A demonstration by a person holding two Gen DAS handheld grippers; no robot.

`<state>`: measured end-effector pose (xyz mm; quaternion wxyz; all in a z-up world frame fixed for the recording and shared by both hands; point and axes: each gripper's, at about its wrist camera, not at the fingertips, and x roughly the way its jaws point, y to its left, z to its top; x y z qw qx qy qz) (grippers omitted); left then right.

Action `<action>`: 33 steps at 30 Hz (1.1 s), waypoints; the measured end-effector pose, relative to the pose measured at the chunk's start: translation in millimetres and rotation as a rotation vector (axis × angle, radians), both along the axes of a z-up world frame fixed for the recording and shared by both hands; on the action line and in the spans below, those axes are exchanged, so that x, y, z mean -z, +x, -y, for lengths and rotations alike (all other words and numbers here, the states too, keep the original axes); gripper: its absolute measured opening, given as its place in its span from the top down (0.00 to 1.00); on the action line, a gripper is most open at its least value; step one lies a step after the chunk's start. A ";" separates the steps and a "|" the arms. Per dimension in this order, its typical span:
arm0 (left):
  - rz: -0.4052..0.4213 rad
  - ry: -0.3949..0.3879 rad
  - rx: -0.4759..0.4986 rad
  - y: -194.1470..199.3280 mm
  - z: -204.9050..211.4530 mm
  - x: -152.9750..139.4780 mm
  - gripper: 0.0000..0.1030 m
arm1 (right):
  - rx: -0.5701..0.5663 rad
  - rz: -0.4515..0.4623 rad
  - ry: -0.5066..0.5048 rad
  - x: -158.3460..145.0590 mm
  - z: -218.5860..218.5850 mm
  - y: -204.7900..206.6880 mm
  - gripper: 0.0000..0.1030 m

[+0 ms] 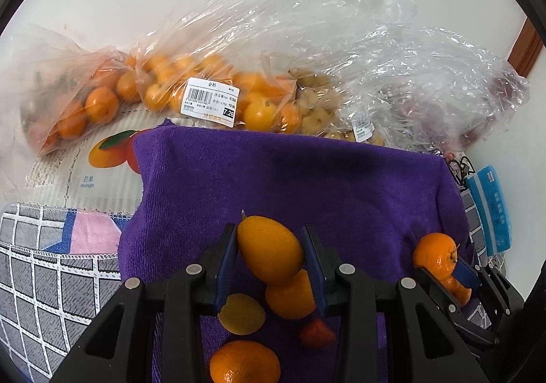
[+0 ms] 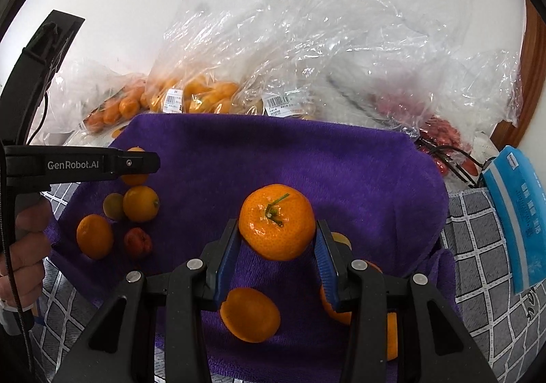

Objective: Organize fruits
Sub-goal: 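Lower the mandarin onto the towel and open the right tool while the left tool releases the oval orange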

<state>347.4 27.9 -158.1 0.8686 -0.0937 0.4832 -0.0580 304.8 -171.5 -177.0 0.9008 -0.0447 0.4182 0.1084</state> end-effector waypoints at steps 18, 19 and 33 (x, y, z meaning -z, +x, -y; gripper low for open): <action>-0.045 0.002 0.000 7.5 1.9 18.9 0.65 | -0.003 -0.031 -0.039 15.0 -6.0 1.8 0.58; -0.043 0.003 0.000 6.9 2.1 18.3 0.65 | -0.003 -0.033 -0.042 15.1 -6.5 1.8 0.58; -0.012 0.038 -0.020 -16.2 -2.4 -3.0 0.53 | 0.013 -0.034 -0.052 -1.8 -9.0 -12.0 0.51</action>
